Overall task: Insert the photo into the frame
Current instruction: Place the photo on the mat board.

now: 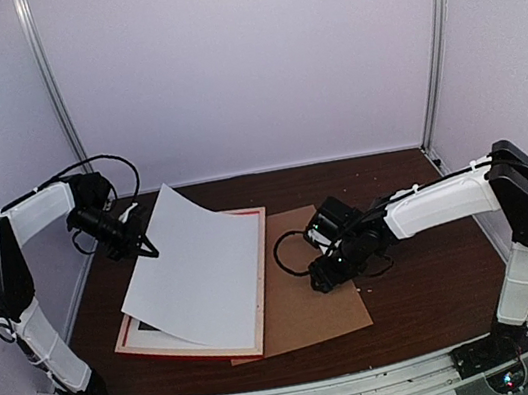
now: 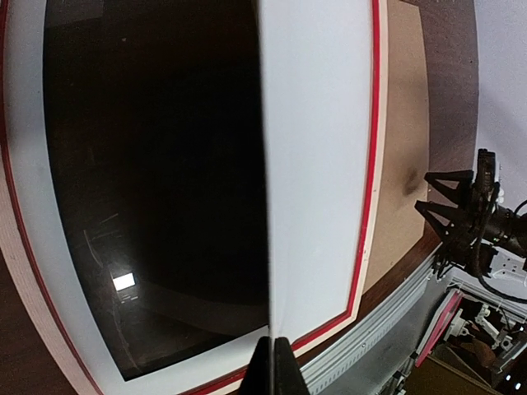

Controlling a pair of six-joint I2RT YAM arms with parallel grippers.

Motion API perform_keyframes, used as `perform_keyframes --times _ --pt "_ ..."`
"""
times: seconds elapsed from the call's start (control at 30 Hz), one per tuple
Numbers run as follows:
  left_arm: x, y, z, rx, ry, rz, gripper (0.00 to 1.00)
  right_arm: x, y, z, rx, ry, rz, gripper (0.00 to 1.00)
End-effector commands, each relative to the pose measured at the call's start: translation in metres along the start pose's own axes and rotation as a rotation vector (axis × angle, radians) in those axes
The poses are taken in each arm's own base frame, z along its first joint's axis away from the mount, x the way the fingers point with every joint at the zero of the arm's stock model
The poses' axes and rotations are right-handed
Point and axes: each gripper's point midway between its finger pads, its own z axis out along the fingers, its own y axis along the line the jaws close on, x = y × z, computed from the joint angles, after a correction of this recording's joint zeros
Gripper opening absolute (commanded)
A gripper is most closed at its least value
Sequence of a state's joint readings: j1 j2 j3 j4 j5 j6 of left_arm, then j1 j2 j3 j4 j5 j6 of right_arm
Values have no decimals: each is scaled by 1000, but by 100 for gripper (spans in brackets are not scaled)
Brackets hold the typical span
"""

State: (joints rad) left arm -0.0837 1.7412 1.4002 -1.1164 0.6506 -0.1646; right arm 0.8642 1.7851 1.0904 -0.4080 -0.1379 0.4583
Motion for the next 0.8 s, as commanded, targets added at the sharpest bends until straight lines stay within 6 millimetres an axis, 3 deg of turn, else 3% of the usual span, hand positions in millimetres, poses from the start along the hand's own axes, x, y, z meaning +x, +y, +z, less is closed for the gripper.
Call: perform_keyframes --times 0.0,0.1,0.77 --pt "-7 5 1 -13 -28 2 0 -5 3 1 -9 -12 13 64" --pt "-7 11 4 -34 -20 -4 0 -6 4 1 -9 -11 13 64" --pt "-7 38 23 -107 26 -29 28 -5 5 6 -15 -4 30 64"
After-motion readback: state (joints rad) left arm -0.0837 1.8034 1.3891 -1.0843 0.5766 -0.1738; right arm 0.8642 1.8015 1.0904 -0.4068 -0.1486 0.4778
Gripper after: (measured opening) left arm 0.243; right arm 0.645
